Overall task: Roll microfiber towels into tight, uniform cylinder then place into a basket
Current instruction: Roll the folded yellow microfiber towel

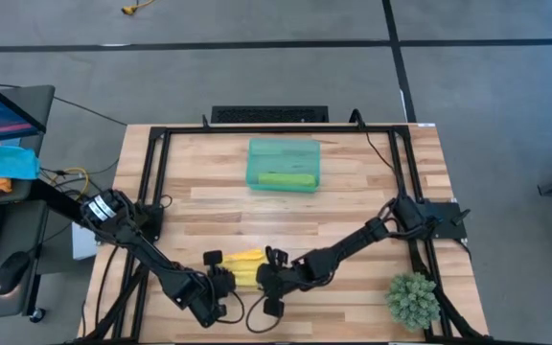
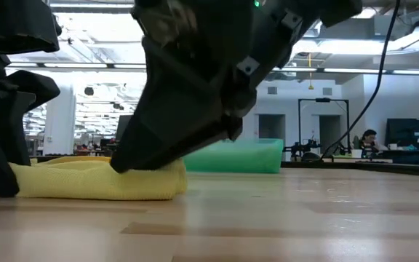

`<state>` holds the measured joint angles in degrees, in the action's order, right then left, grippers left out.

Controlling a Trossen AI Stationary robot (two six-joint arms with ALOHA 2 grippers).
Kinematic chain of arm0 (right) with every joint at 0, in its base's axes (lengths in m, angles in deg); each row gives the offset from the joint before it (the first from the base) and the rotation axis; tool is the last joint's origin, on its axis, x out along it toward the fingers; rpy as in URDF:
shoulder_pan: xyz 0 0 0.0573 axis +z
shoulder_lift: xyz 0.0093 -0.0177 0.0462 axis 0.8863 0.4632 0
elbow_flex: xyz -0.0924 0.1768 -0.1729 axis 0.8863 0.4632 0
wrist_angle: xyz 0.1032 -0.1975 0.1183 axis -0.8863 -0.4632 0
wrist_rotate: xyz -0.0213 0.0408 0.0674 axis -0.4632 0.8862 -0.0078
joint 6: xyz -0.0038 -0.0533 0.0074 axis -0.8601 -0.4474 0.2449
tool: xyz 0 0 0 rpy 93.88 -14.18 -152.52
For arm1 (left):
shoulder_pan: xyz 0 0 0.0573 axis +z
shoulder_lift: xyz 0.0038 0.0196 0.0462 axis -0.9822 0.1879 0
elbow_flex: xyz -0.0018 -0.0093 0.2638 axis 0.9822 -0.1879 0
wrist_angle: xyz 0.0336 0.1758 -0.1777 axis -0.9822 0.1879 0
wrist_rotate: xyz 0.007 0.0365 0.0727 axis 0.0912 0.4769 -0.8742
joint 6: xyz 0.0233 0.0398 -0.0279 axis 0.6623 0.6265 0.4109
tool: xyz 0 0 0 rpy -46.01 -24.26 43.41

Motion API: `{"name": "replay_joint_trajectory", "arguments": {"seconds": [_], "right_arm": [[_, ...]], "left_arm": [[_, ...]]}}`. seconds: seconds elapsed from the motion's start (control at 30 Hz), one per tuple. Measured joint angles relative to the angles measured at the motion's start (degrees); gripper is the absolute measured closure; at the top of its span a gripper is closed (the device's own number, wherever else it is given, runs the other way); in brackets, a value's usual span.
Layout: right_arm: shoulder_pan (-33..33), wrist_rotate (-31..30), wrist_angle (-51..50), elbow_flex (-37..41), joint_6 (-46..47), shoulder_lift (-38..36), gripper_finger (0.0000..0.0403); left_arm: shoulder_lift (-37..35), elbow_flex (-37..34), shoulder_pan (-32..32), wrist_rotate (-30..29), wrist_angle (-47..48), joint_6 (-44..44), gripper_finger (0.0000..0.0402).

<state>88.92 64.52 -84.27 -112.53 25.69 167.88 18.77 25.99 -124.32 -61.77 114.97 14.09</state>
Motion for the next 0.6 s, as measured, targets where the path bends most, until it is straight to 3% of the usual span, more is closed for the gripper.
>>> {"name": "replay_joint_trajectory", "arguments": {"seconds": [0.13, 0.4, 0.6], "right_arm": [[1.1, -0.2, -2.6, -1.6, -2.4, 0.0, 0.0276], [4.1, -0.7, -4.0, -5.4, -14.1, 0.0, 0.0276], [6.4, -2.8, -3.6, -7.1, -28.7, -0.1, 0.0276]], "left_arm": [[0.0, 0.1, 0.0, 0.6, 0.4, 0.7, 0.039], [-0.2, 1.8, -0.3, 3.4, 0.5, 1.8, 0.0378], [-2.1, 3.8, -0.9, 13.5, -0.2, 1.2, 0.0391]]}}
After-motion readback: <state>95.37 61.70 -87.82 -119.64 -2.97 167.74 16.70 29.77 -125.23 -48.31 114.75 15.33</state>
